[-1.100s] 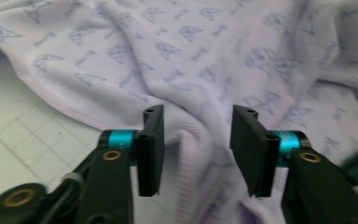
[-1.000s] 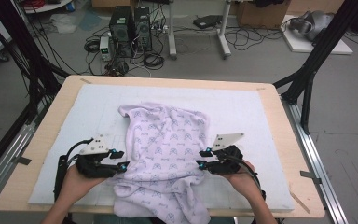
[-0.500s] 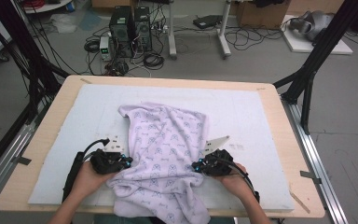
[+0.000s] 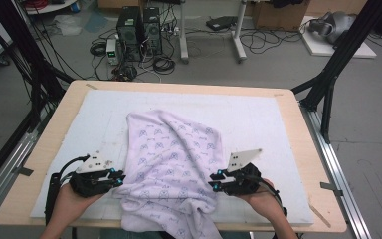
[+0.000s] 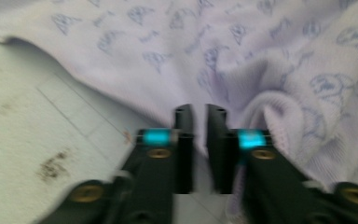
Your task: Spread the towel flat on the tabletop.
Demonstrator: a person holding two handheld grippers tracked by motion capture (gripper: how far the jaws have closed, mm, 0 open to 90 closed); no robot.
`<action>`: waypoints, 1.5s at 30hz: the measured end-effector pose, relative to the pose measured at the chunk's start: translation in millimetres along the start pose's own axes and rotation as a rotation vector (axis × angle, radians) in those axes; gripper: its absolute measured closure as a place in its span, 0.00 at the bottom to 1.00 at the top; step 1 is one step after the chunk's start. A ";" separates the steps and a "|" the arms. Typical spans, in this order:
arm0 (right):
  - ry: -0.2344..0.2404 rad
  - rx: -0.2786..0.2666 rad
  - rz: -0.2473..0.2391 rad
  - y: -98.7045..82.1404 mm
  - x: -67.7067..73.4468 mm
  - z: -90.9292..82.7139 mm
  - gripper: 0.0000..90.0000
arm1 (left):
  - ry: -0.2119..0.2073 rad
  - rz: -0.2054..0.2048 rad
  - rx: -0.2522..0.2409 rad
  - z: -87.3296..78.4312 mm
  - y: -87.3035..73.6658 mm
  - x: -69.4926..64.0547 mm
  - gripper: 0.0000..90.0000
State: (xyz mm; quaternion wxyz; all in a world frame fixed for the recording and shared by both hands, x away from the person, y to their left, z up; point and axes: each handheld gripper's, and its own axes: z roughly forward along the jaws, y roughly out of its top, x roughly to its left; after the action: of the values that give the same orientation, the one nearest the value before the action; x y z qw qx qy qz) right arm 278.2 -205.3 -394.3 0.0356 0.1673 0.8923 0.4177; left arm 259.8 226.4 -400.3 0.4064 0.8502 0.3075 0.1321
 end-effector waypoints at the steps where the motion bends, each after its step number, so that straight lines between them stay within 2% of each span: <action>1: -0.055 0.002 0.010 1.6 -12.0 4.2 0.71 | 0.001 -0.005 -0.013 2.7 2.2 0.5 0.69; 2: -0.055 0.002 0.010 1.6 -12.0 4.2 0.71 | 0.002 -0.009 -0.026 7.4 5.1 1.0 0.69; 3: -0.082 0.013 0.020 1.3 -18.6 7.8 0.70 | -0.006 -0.007 -0.033 12.9 7.9 1.5 0.66; 4: -0.098 0.021 0.036 0.3 -24.7 12.2 0.66 | -0.011 -0.009 -0.026 20.9 11.2 2.3 0.66; 5: -0.139 0.045 0.043 -1.3 -31.6 17.6 0.64 | -0.017 -0.005 -0.015 27.4 13.6 3.3 0.66; 6: -0.151 0.069 0.057 -2.7 -36.0 21.6 0.64 | -0.013 0.008 -0.002 34.2 15.4 4.2 0.66; 8: -0.172 0.093 0.072 -5.1 -42.7 27.2 0.63 | -0.011 0.004 0.036 45.9 16.6 6.9 0.66; 11: -0.163 0.130 0.085 -9.8 -47.4 35.2 0.66 | -0.022 -0.007 0.123 60.4 12.6 12.5 0.68; 12: -0.162 0.143 0.085 -11.8 -47.3 37.8 0.70 | -0.034 -0.002 0.148 63.0 11.0 12.6 0.72; 13: -0.152 0.161 0.096 -13.5 -47.6 40.9 0.73 | -0.031 0.019 0.147 63.3 9.9 11.4 0.78; 14: -0.144 0.141 0.099 -14.2 -47.6 41.3 0.82 | -0.044 0.023 0.144 61.8 10.4 10.5 0.84; 15: -0.137 0.145 0.091 -13.6 -47.4 40.7 0.92 | -0.040 0.029 0.139 60.5 11.0 9.1 0.94; 16: -0.116 0.146 0.088 -12.9 -46.4 41.3 0.96 | -0.041 0.030 0.136 59.1 10.7 8.7 0.95; 17: -0.116 0.151 0.078 -12.2 -44.7 41.7 0.97 | -0.041 0.032 0.133 57.2 10.3 9.1 0.96; 20: -0.076 0.145 0.073 -10.2 -37.5 37.6 0.98 | -0.031 0.030 0.115 48.0 7.6 7.3 0.97; 22: -0.082 0.135 0.048 -9.4 -29.5 32.0 0.98 | -0.022 0.035 0.092 36.5 3.8 5.2 0.97; 24: -0.070 0.093 0.028 -10.4 -12.4 18.0 0.98 | -0.027 0.025 0.071 25.9 -2.4 2.3 0.97; 25: -0.061 0.086 0.025 -11.0 -8.9 15.0 0.98 | -0.023 0.029 0.070 22.0 -4.9 1.3 0.97; 26: -0.061 0.086 0.025 -11.0 -8.9 15.0 0.98 | -0.023 0.015 0.059 16.9 -8.5 -0.5 0.97; 27: -0.049 0.074 0.017 -12.2 -4.9 11.9 0.98 | -0.029 0.011 0.054 11.2 -11.3 -1.4 0.97; 29: 0.014 0.055 0.025 -13.6 2.5 5.4 0.97 | -0.037 0.002 0.041 0.3 -15.4 -3.5 0.97; 30: 0.026 0.046 0.026 -13.4 4.1 3.0 0.96 | -0.042 -0.003 0.031 -4.5 -16.5 -4.4 0.97; 31: 0.016 0.017 0.026 -9.7 2.9 -4.3 0.84 | -0.046 0.001 0.027 -8.7 -15.7 -4.1 0.96; 32: 0.016 0.017 0.026 -9.7 2.9 -4.3 0.84 | -0.050 0.002 0.024 -9.9 -14.4 -3.3 0.96; 33: -0.002 0.014 0.030 -7.7 0.5 -6.1 0.83 | -0.039 0.001 0.017 -10.4 -11.5 -1.9 0.92; 35: -0.054 0.012 0.028 -1.4 -10.8 -8.4 0.78 | -0.028 -0.012 0.003 -8.3 -2.9 4.1 0.78; 37: -0.103 0.007 0.030 4.1 -25.4 -6.8 0.76 | -0.026 -0.017 -0.026 -0.3 7.1 12.1 0.74; 38: -0.125 0.008 0.050 6.7 -35.6 -4.3 0.73 | -0.026 -0.029 -0.036 3.5 9.6 15.7 0.73; 39: -0.138 0.004 0.062 8.0 -41.6 -2.2 0.73 | -0.024 -0.044 -0.038 9.5 12.7 20.3 0.73; 40: -0.161 0.014 0.079 11.0 -56.6 3.6 0.69 | -0.015 -0.045 -0.033 16.1 15.1 24.3 0.73; 41: -0.161 0.014 0.079 11.0 -56.6 3.6 0.69 | -0.009 -0.046 -0.024 22.8 16.7 28.1 0.73; 45: -0.188 0.050 0.118 15.4 -85.4 17.3 0.64 | -0.009 -0.041 0.029 45.8 17.8 40.1 0.81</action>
State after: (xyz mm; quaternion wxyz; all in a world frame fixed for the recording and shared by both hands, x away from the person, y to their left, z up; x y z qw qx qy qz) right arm 366.2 -211.5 -400.4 0.0904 0.2588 0.8838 0.3790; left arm 320.0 215.2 -416.8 0.3980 0.8502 0.3247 0.1154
